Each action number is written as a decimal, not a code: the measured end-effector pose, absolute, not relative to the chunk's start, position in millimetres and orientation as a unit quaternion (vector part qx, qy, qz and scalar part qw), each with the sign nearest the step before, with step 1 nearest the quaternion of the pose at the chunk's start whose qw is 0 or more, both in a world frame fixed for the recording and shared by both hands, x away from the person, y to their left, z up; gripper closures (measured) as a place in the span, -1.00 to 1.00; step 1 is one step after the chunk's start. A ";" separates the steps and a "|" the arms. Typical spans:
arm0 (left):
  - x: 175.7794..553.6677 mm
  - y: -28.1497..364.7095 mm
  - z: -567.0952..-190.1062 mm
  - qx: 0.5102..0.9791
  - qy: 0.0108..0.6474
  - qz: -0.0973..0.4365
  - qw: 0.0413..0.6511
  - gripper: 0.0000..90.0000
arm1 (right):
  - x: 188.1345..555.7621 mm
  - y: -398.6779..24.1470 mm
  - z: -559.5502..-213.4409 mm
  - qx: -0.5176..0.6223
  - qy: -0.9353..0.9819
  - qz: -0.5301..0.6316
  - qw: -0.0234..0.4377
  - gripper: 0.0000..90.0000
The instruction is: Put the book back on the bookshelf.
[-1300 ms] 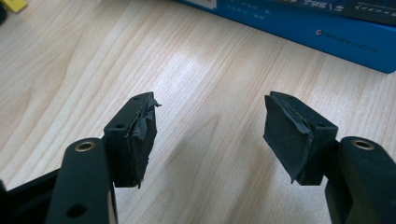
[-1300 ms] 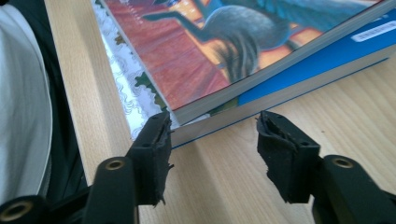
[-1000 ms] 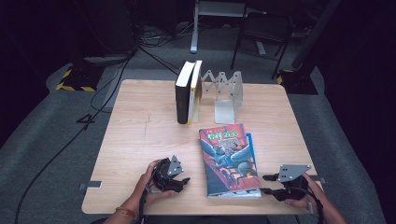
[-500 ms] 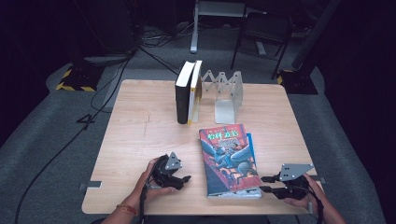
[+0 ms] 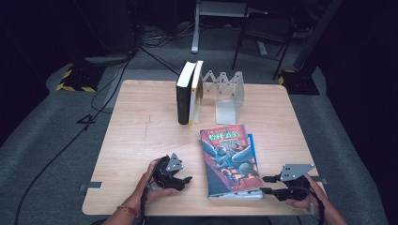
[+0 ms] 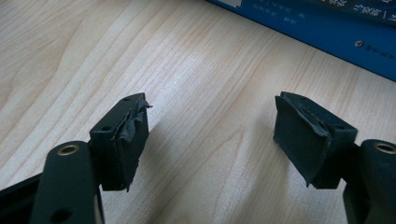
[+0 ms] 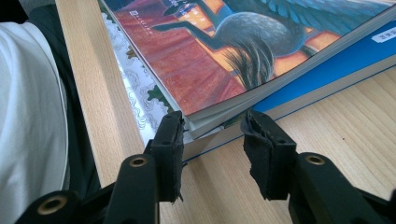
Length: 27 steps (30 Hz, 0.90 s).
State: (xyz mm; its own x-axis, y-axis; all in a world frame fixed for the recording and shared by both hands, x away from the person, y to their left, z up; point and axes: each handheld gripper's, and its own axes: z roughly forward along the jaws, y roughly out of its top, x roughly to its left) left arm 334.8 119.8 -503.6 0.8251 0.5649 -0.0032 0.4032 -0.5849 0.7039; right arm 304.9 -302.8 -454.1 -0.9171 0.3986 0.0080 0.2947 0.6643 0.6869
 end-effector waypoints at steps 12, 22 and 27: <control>337.5 112.6 -503.4 0.879 0.293 0.115 0.359 -0.48 | 310.2 -293.3 -450.0 0.222 0.888 0.402 0.036 -0.01; 362.0 89.7 -501.5 0.877 0.299 0.132 0.352 -0.45 | 327.8 -283.6 -441.5 0.252 0.882 0.399 0.013 -0.31; 372.0 87.3 -501.6 0.875 0.299 0.138 0.355 -0.42 | 338.6 -291.5 -431.6 0.283 0.868 0.406 0.046 -0.20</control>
